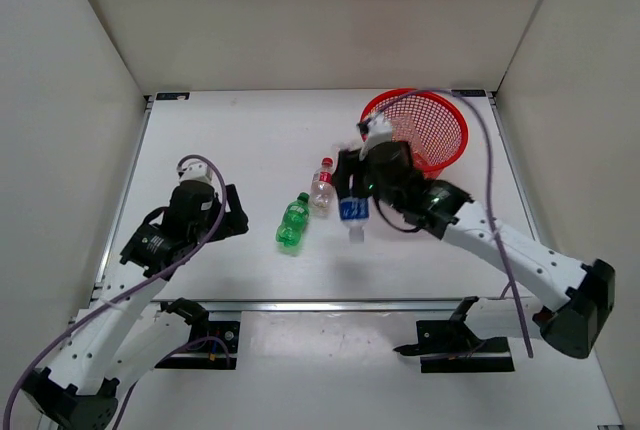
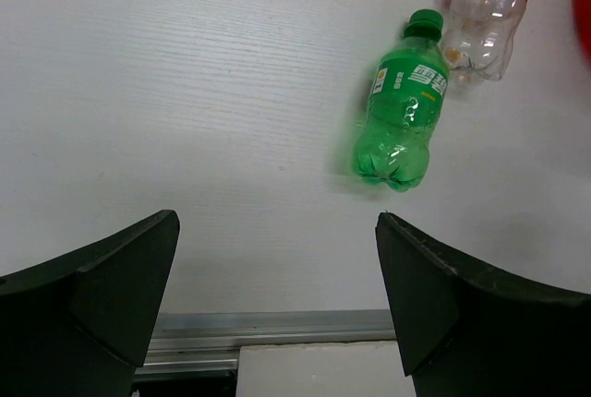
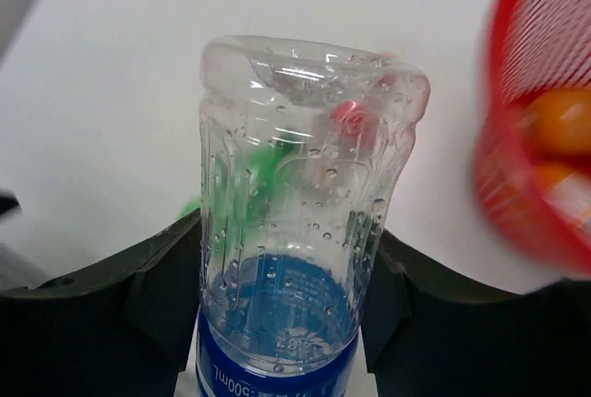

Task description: Put the plastic bottles in the bin

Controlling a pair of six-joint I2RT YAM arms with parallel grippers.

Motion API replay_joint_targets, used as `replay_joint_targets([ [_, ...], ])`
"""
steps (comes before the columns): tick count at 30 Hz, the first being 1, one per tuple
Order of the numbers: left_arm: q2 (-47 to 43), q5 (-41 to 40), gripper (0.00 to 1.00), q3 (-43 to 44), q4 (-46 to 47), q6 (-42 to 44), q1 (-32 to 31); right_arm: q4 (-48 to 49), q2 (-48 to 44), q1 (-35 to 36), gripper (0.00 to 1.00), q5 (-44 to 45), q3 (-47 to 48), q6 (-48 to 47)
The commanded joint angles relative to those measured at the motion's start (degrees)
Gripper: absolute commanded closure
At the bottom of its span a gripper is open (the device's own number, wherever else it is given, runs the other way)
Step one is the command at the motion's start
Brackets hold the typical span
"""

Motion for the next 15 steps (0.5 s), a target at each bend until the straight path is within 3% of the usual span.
replay_joint_targets([
  [1, 1.51, 2.22, 0.02, -0.43, 3.05, 1.27, 0.51, 5.95, -3.76, -8.04, 0.79, -1.53, 4.57, -13.7],
  [6, 4.32, 3.36, 0.01, -0.26, 4.11, 0.92, 1.03, 15.78, -1.41, -25.42, 0.76, -7.51, 6.94, -22.77],
  [9, 5.91, 4.16, 0.01, -0.69, 5.08, 1.36, 0.51, 21.4, 2.46, -31.32, 0.77, -9.62, 7.39, -27.78],
  [11, 7.05, 5.12, 0.01, -0.78, 6.57, 1.01, 0.6, 24.48, 5.27, -33.53, 0.72, -9.45, 8.09, -30.41],
  [15, 9.68, 6.53, 0.02, -0.78, 8.15, 1.1, 0.77, 29.59, 10.02, -36.26, 0.72, -9.09, 8.0, -31.75],
])
